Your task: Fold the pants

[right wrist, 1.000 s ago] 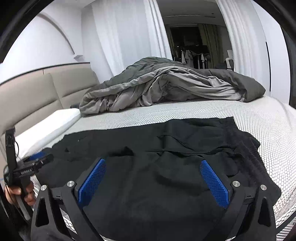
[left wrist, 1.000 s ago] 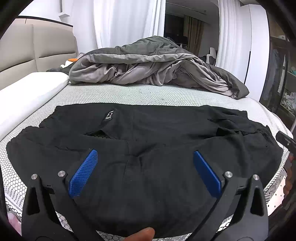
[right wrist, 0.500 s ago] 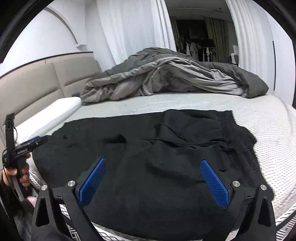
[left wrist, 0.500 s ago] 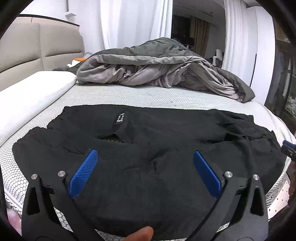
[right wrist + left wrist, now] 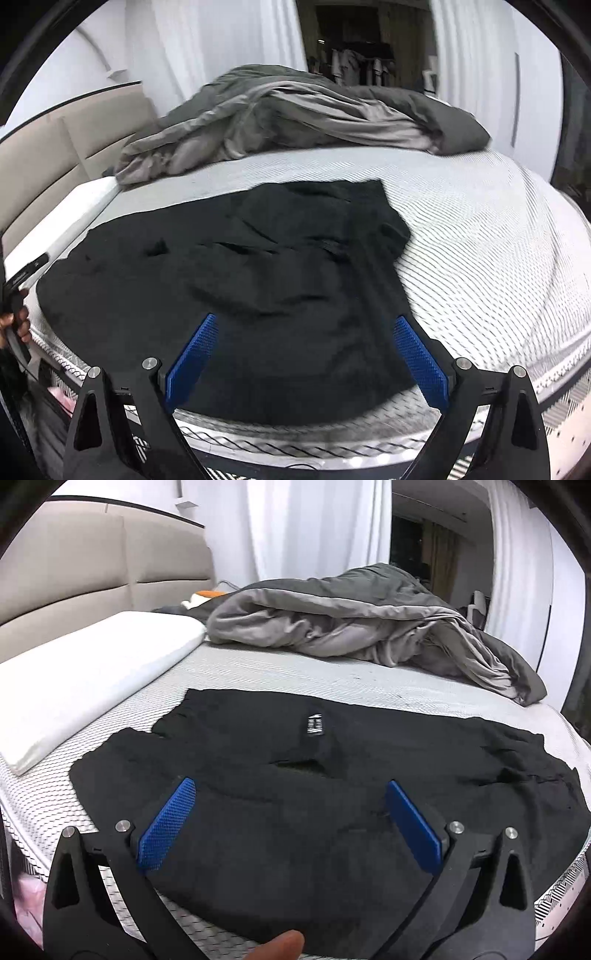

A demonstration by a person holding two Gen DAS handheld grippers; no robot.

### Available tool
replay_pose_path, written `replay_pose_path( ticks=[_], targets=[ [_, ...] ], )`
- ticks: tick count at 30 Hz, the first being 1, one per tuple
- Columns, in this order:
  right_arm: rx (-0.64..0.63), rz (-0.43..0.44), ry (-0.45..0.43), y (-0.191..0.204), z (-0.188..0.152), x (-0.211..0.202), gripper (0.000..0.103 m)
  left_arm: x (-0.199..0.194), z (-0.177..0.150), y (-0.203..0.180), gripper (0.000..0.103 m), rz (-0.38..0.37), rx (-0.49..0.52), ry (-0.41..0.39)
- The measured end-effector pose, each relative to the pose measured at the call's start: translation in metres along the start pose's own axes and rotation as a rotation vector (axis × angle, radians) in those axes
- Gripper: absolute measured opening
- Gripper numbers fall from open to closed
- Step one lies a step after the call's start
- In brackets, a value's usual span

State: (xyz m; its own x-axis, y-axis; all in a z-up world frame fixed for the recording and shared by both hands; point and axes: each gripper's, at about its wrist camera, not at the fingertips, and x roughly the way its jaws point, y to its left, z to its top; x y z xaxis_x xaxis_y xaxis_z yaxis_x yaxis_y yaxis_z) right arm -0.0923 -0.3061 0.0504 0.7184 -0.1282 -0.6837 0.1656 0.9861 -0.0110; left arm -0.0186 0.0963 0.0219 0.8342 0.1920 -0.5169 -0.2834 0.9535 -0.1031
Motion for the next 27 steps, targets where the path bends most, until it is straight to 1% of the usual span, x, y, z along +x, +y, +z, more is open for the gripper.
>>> replay_pose_path(
  ticks=[2,4,5,7,8,9,10,11,12,13,14,16,18,19,21,23,25,26,27],
  targets=[
    [0.047,0.008,0.014,-0.013,-0.008,-0.001,0.098,-0.003,0.000,0.019,0.102,0.007,-0.044,0.020],
    [0.093,-0.010,0.036,-0.027,-0.023,-0.001,0.098,-0.009,-0.004,0.045,0.102,0.030,-0.105,0.036],
    [0.110,0.000,0.042,-0.033,-0.029,-0.002,0.098,-0.012,-0.006,0.057,0.102,0.041,-0.130,0.044],
    [0.163,0.056,0.048,-0.043,-0.042,-0.002,0.097,-0.015,-0.014,0.085,0.102,0.068,-0.190,0.067],
    [0.186,0.071,0.051,-0.046,-0.047,-0.001,0.096,-0.016,-0.018,0.100,0.102,0.085,-0.225,0.080],
    [0.200,0.065,0.057,-0.048,-0.052,0.001,0.096,-0.017,-0.023,0.112,0.100,0.108,-0.255,0.091],
    [0.202,0.035,0.065,-0.048,-0.056,0.003,0.096,-0.017,-0.026,0.123,0.097,0.143,-0.275,0.104],
    [0.200,0.022,0.067,-0.047,-0.060,0.006,0.096,-0.016,-0.030,0.133,0.089,0.171,-0.284,0.120],
    [0.210,0.034,0.071,-0.048,-0.064,0.009,0.096,-0.016,-0.035,0.141,0.082,0.173,-0.287,0.136],
    [0.221,0.043,0.076,-0.049,-0.066,0.012,0.096,-0.013,-0.038,0.152,0.078,0.154,-0.306,0.164],
    [0.228,0.051,0.081,-0.049,-0.068,0.016,0.096,-0.013,-0.043,0.159,0.070,0.150,-0.321,0.181],
    [0.230,0.068,0.082,-0.046,-0.069,0.021,0.096,-0.006,-0.048,0.173,0.067,0.157,-0.345,0.203],
    [0.239,0.116,0.068,-0.045,-0.068,0.025,0.096,0.002,-0.051,0.186,0.055,0.142,-0.375,0.203],
    [0.249,0.135,0.060,-0.044,-0.065,0.026,0.096,0.007,-0.051,0.193,0.054,0.138,-0.397,0.206],
    [0.279,0.165,0.042,-0.043,-0.060,0.031,0.096,0.017,-0.051,0.211,0.045,0.130,-0.449,0.210],
    [0.305,0.183,0.045,-0.042,-0.055,0.036,0.096,0.030,-0.048,0.224,0.045,0.138,-0.466,0.224],
    [0.333,0.209,0.029,-0.042,-0.051,0.037,0.095,0.041,-0.046,0.235,0.044,0.156,-0.484,0.229],
    [0.351,0.214,0.023,-0.043,-0.051,0.036,0.094,0.045,-0.046,0.242,0.034,0.176,-0.490,0.227],
    [0.366,0.219,0.019,-0.044,-0.050,0.035,0.092,0.047,-0.046,0.244,0.018,0.192,-0.491,0.230]
  ],
)
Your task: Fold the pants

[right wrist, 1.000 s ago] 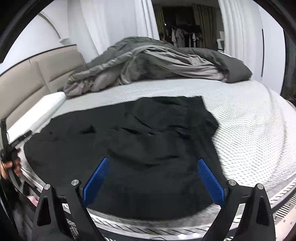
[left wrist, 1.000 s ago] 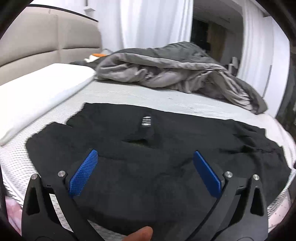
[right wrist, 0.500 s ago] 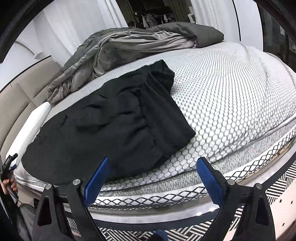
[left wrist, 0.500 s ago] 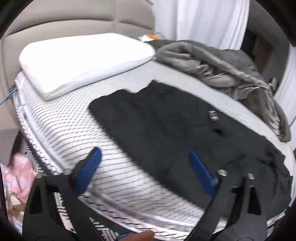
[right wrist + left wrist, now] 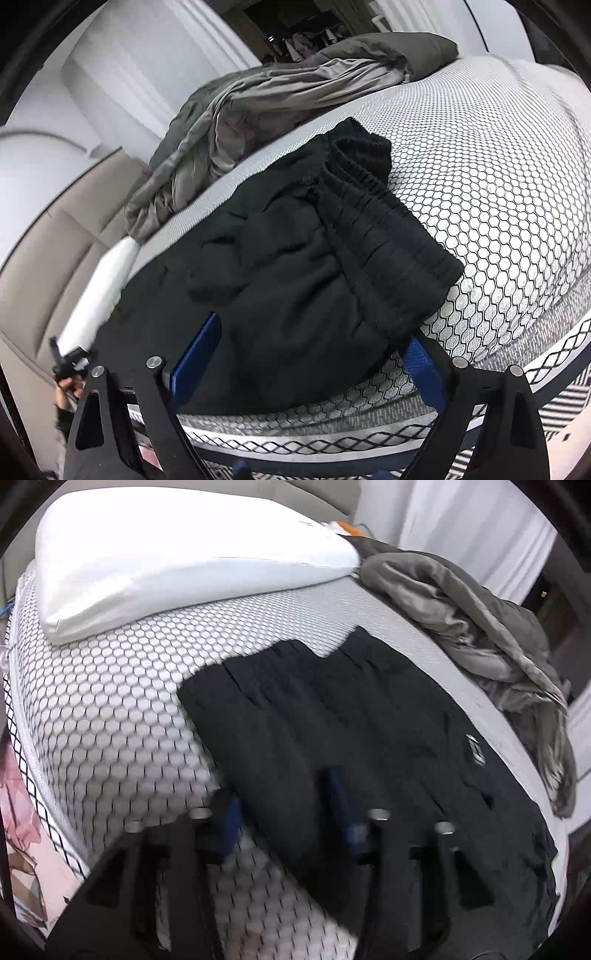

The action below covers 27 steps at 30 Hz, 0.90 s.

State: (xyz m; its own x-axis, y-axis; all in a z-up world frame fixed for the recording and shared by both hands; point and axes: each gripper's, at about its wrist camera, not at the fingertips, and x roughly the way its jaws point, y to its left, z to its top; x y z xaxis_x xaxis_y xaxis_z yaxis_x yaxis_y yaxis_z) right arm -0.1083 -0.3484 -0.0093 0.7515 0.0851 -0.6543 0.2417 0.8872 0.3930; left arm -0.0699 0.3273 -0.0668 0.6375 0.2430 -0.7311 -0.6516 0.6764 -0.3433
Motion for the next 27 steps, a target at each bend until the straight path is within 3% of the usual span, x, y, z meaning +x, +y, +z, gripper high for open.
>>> replay_pose_path(
  ticks=[3,6,9,10,14,17,19,20,21,22,24,27],
  targets=[
    [0.068,0.024,-0.025,-0.008,-0.004,-0.004,0.084,-0.004,-0.001,0.008,0.004,-0.011,-0.014,-0.019],
    [0.125,0.027,-0.042,-0.019,-0.004,-0.004,0.072,-0.020,-0.006,0.015,0.001,-0.009,-0.031,-0.041],
    [0.146,-0.046,-0.069,-0.021,0.005,0.001,0.026,-0.035,-0.012,0.023,0.001,-0.011,-0.011,-0.049],
    [0.145,-0.069,-0.082,-0.020,0.012,0.002,0.020,-0.038,-0.012,0.019,0.001,-0.005,0.000,-0.049],
    [0.137,-0.170,-0.134,-0.022,0.040,-0.001,0.015,-0.044,-0.021,0.001,0.001,-0.013,0.066,-0.022],
    [0.177,-0.217,-0.119,-0.039,0.037,-0.010,0.016,-0.038,-0.028,-0.017,0.001,0.019,0.141,0.003],
    [0.184,-0.247,-0.061,-0.049,0.029,-0.007,0.021,-0.041,-0.030,-0.020,0.002,0.027,0.150,-0.002],
    [0.181,-0.252,-0.047,-0.049,0.027,-0.008,0.029,-0.045,-0.030,-0.020,0.007,0.024,0.152,-0.010],
    [0.158,-0.262,-0.055,-0.044,0.027,-0.015,0.044,-0.051,-0.029,-0.019,0.016,0.025,0.152,-0.012],
    [0.135,-0.290,-0.072,-0.039,0.030,-0.018,0.053,-0.057,-0.029,-0.018,0.022,0.021,0.149,-0.015],
    [0.072,-0.341,-0.149,-0.026,0.034,-0.037,0.077,-0.072,-0.029,-0.018,0.058,0.017,0.153,-0.033],
    [0.011,-0.300,-0.188,-0.009,0.061,-0.048,0.090,-0.095,-0.028,-0.022,0.085,-0.044,0.152,-0.055]
  ],
)
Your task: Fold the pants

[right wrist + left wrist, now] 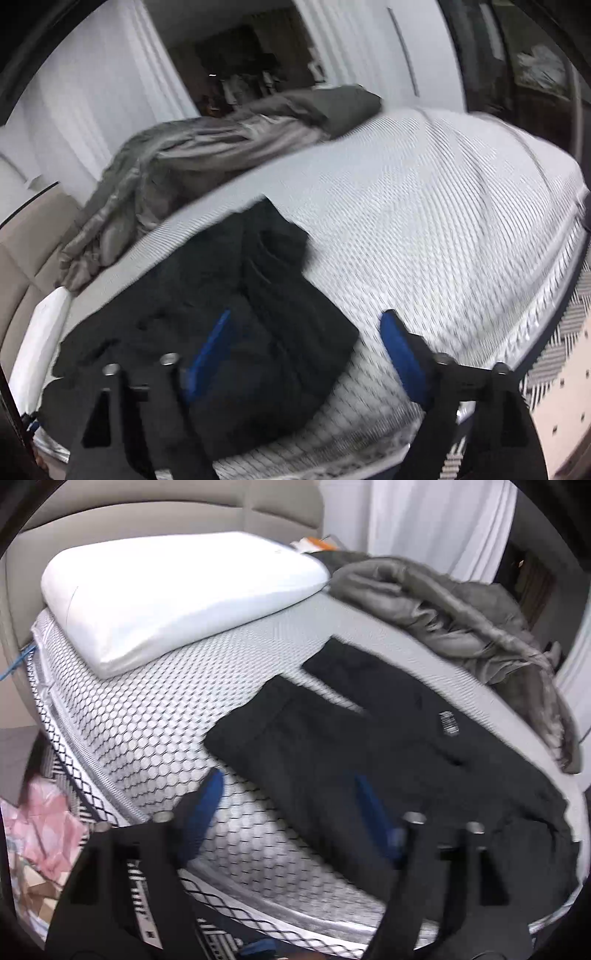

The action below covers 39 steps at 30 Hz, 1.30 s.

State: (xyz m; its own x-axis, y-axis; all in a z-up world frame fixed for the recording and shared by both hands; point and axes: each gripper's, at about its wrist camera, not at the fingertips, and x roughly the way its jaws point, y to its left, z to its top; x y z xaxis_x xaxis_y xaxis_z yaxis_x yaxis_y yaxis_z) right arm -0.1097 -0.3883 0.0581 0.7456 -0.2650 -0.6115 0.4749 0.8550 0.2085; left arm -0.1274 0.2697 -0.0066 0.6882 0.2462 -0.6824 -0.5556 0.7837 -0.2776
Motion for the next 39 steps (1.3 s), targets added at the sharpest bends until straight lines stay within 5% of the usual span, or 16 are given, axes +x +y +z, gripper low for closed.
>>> replay_pose_path(
  ticks=[3,5,8,12,19,22,24,27,32,34,37,39],
  targets=[
    [-0.005,0.094,0.025,0.015,0.030,0.014,0.100,-0.006,0.009,-0.017,0.102,-0.074,0.001,0.018],
    [-0.014,0.159,0.054,0.026,0.048,0.031,0.101,-0.009,0.011,-0.031,0.102,-0.122,0.022,0.004],
    [-0.019,0.229,0.149,0.046,0.086,0.086,0.101,-0.005,0.014,-0.057,0.102,-0.092,0.082,-0.007],
    [0.019,0.240,0.254,0.054,0.123,0.156,0.101,0.005,0.014,-0.079,0.102,-0.083,0.125,0.004],
    [0.110,0.273,0.446,0.045,0.128,0.249,0.095,0.039,0.023,-0.082,0.102,-0.104,0.056,0.043],
    [0.122,0.297,0.437,0.050,0.133,0.257,0.081,0.049,0.025,-0.080,0.102,-0.083,0.056,0.048],
    [0.049,0.306,0.420,0.062,0.139,0.258,0.045,0.052,0.026,-0.078,0.102,-0.071,0.057,0.051],
    [-0.036,0.262,0.442,0.080,0.142,0.267,0.006,0.053,0.027,-0.074,0.102,-0.056,0.059,0.045],
    [-0.149,0.090,0.331,0.086,0.160,0.265,0.006,0.053,0.030,-0.059,0.102,-0.013,0.036,0.051],
    [-0.146,0.024,0.350,0.079,0.166,0.272,0.008,0.051,0.032,-0.052,0.102,-0.001,0.026,0.047],
    [-0.083,0.024,0.360,0.061,0.169,0.258,0.020,0.046,0.035,-0.045,0.102,0.010,0.005,0.035],
    [-0.081,0.069,0.296,0.054,0.166,0.229,0.038,0.043,0.034,-0.041,0.102,0.013,-0.003,0.032]
  ],
)
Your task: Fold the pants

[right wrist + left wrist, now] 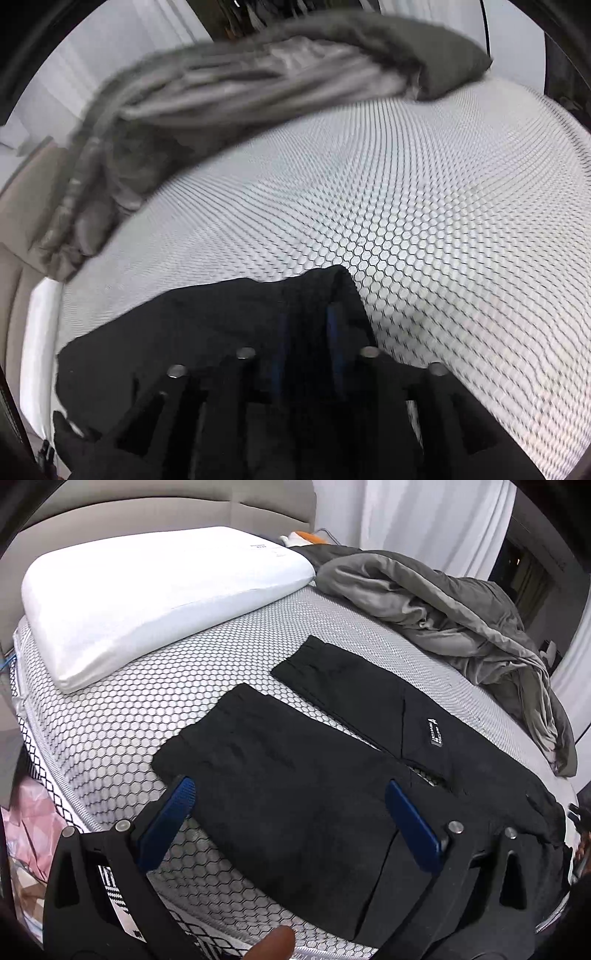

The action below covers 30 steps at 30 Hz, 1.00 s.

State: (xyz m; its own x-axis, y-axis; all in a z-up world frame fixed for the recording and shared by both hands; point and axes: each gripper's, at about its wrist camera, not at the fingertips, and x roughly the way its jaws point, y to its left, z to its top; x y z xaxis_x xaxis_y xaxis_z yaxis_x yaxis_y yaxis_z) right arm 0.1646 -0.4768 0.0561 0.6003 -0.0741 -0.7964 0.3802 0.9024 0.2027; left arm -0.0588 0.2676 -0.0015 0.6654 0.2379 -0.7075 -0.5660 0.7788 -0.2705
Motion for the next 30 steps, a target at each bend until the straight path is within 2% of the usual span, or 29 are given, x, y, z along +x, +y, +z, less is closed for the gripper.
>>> replay_pose_path(
  ticks=[3,5,7,9,11,13,16,17,18,19,21,24,26,29,30],
  targets=[
    [-0.014,0.101,-0.115,-0.005,-0.035,-0.053,0.059,0.001,-0.005,0.008,0.102,0.006,-0.020,0.008],
    [-0.011,0.132,-0.162,-0.003,-0.066,-0.083,0.068,0.003,-0.011,0.017,0.102,-0.013,-0.051,0.017],
    [0.002,0.193,-0.173,-0.007,-0.104,-0.110,0.070,0.006,-0.018,0.024,0.102,-0.031,-0.087,0.031],
    [0.026,0.242,-0.163,-0.009,-0.137,-0.127,0.077,0.009,-0.024,0.032,0.102,-0.048,-0.111,0.048],
    [0.047,0.260,-0.190,-0.011,-0.168,-0.144,0.082,0.011,-0.026,0.038,0.102,-0.062,-0.117,0.051],
    [0.074,0.239,-0.223,-0.018,-0.197,-0.159,0.087,0.017,-0.025,0.046,0.095,-0.077,-0.148,0.072],
    [0.127,0.198,-0.247,-0.021,-0.232,-0.166,0.087,0.031,-0.016,0.049,0.079,-0.101,-0.179,0.100],
    [0.134,0.195,-0.232,-0.024,-0.242,-0.165,0.087,0.038,-0.013,0.047,0.064,-0.097,-0.175,0.102],
    [0.138,0.193,-0.222,-0.026,-0.246,-0.163,0.087,0.044,-0.010,0.047,0.053,-0.087,-0.181,0.103],
    [0.140,0.189,-0.209,-0.028,-0.255,-0.162,0.087,0.049,-0.009,0.047,0.047,-0.088,-0.188,0.100],
    [0.157,0.186,-0.189,-0.035,-0.269,-0.158,0.087,0.062,-0.009,0.051,0.011,-0.091,-0.242,0.093],
    [0.218,0.231,-0.148,-0.051,-0.285,-0.140,0.087,0.071,-0.011,0.057,0.002,-0.090,-0.306,0.075],
    [0.260,0.242,-0.117,-0.058,-0.283,-0.120,0.087,0.066,-0.012,0.055,0.002,-0.083,-0.301,0.055],
    [0.318,0.264,-0.167,-0.062,-0.272,-0.113,0.086,0.053,-0.010,0.052,0.002,-0.074,-0.258,0.032],
    [0.321,0.268,-0.203,-0.062,-0.268,-0.116,0.077,0.048,-0.009,0.051,0.002,-0.073,-0.250,0.024]
  ],
)
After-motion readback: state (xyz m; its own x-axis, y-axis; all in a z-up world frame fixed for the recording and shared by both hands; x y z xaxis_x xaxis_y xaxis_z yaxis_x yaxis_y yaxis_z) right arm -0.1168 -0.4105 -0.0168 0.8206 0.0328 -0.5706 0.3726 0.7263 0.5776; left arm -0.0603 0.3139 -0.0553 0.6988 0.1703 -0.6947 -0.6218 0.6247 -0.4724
